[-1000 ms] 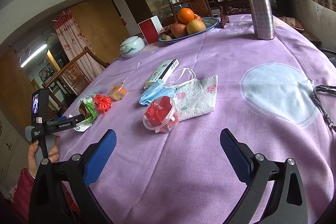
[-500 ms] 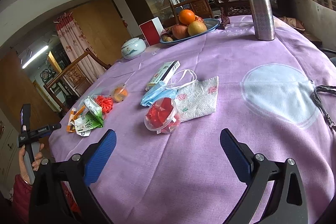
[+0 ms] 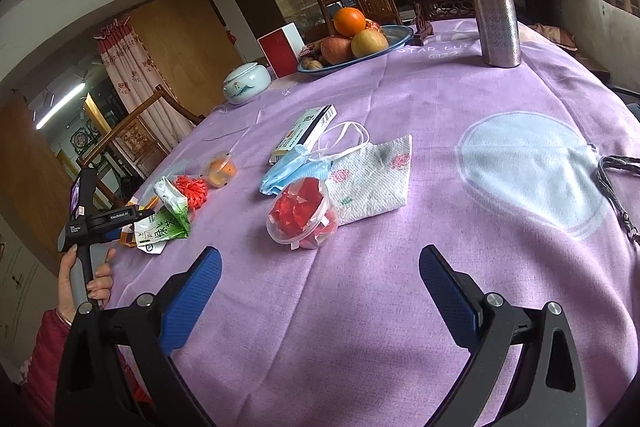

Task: Collect trash
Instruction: 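Grasp the orange-yellow snack box with the left gripper, then hold the snack box in the left gripper while the right gripper grasps the green tea pouch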

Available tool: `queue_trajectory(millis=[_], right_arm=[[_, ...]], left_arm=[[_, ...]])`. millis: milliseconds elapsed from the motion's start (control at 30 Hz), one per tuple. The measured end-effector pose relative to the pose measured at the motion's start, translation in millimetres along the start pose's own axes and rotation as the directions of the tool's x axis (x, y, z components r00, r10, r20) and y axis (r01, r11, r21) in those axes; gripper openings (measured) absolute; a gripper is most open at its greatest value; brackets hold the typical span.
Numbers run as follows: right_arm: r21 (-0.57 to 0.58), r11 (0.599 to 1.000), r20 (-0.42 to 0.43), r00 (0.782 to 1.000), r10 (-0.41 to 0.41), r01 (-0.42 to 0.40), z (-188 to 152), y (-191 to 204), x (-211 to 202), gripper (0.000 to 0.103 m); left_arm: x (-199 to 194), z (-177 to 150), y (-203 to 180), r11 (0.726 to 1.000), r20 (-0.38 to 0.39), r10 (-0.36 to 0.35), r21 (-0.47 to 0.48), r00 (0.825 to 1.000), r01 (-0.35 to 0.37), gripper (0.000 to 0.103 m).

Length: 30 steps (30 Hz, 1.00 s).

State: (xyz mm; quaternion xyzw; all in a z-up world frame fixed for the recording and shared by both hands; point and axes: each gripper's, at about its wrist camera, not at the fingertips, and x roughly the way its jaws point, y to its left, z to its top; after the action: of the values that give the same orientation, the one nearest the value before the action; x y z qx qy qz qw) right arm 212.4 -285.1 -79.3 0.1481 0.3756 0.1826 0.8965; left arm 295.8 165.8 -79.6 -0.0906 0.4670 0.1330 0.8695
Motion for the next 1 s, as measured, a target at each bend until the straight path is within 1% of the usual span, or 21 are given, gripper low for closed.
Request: queue_trajectory(millis=[33, 133, 167, 200, 233, 267, 300, 367, 500, 567, 633, 700, 800, 833, 933, 1000], right_arm=[[-0.002, 1.0, 0.0, 1.0, -0.006, 0.006, -0.1, 0.6, 0.0, 0.097], [-0.011, 1.0, -0.004, 1.0, -0.021, 0.021, -0.2, 2.5, 1.1, 0.097], [-0.019, 0.999, -0.008, 1.0, -0.03, 0.03, -0.3, 4.0, 1.9, 0.097], [-0.025, 0.999, -0.011, 0.999, -0.037, 0.036, -0.6, 5.5, 2.4, 0.097], [-0.036, 0.998, -0.016, 0.999, -0.046, 0.045, -1.0, 7.7, 3.4, 0.097], [-0.05, 0.997, -0.023, 0.998, -0.053, 0.051, -1.6, 10.3, 4.5, 0.097], [-0.061, 0.997, -0.028, 0.998, -0.057, 0.055, -2.0, 12.1, 5.4, 0.097], [-0.09, 0.994, -0.042, 0.997, -0.063, 0.059, -3.3, 17.6, 7.9, 0.097], [-0.141, 0.99, -0.062, 0.998, -0.027, 0.018, -7.7, 33.7, 9.7, 0.097], [-0.192, 0.981, -0.059, 0.998, -0.025, 0.013, -11.0, 51.1, 11.5, 0.097], [-0.246, 0.969, -0.074, 0.997, -0.005, -0.014, -12.3, 77.6, 19.5, 0.097], [-0.304, 0.951, -0.103, 0.994, 0.032, -0.063, -10.9, 108.8, 30.7, 0.097], [-0.403, 0.906, -0.149, 0.986, 0.079, -0.134, -8.2, 162.9, 52.5, 0.097], [-0.446, 0.883, -0.171, 0.982, 0.078, -0.148, -7.6, 183.0, 64.8, 0.097], [-0.546, 0.829, -0.178, 0.984, 0.027, -0.122, -6.7, 225.2, 98.3, 0.097], [-0.564, 0.819, -0.178, 0.984, 0.011, -0.11, -3.4, 241.0, 117.1, 0.097]], left_arm=[[2.3, 1.1, 1.3, 0.999, -0.002, 0.032, 0.014, 0.999, -0.032, 0.096], [4.7, 5.2, 13.2, 0.998, 0.004, 0.056, 0.021, 0.998, -0.056, 0.096], [4.2, 5.9, 17.9, 0.998, 0.01, 0.061, 0.012, 0.998, -0.061, 0.092], [3.5, 7.0, 24.0, 0.998, 0.019, 0.062, -0.001, 0.998, -0.062, 0.082], [3.6, 7.8, 29.9, 0.999, 0.023, 0.051, -0.013, 0.998, -0.051, 0.075], [4.2, 8.3, 34.8, 0.999, 0.019, 0.029, -0.025, 0.999, -0.029, 0.065], [1.7, 7.8, 38.4, 0.999, 0.033, 0.02, -0.039, 0.999, -0.018, 0.057], [-1.2, 6.8, 40.1, 0.999, 0.047, -0.01, -0.044, 0.999, 0.012, 0.05], [-6.2, 4.2, 36.5, 0.995, 0.06, -0.095, -0.012, 0.994, 0.096, 0.049], [-6.5, 3.6, 39.2, 0.991, 0.056, -0.132, -0.022, 0.99, 0.133, 0.049], [-5.1, 4.3, 43.4, 0.984, 0.05, -0.171, -0.041, 0.984, 0.173, 0.049], [-5.2, 3.9, 48.6, 0.976, 0.056, -0.203, -0.065, 0.977, 0.207, 0.05], [-6.0, 2.8, 51.4, 0.971, 0.061, -0.224, -0.076, 0.973, 0.228, 0.05], [-6.1, 2.6, 51.7, 0.969, 0.062, -0.229, -0.078, 0.972, 0.233, 0.05], [-6.4, 1.9, 51.9, 0.969, 0.063, -0.231, -0.076, 0.971, 0.235, 0.05], [-7.3, 0.7, 50.3, 0.969, 0.062, -0.232, -0.066, 0.971, 0.236, 0.054]])
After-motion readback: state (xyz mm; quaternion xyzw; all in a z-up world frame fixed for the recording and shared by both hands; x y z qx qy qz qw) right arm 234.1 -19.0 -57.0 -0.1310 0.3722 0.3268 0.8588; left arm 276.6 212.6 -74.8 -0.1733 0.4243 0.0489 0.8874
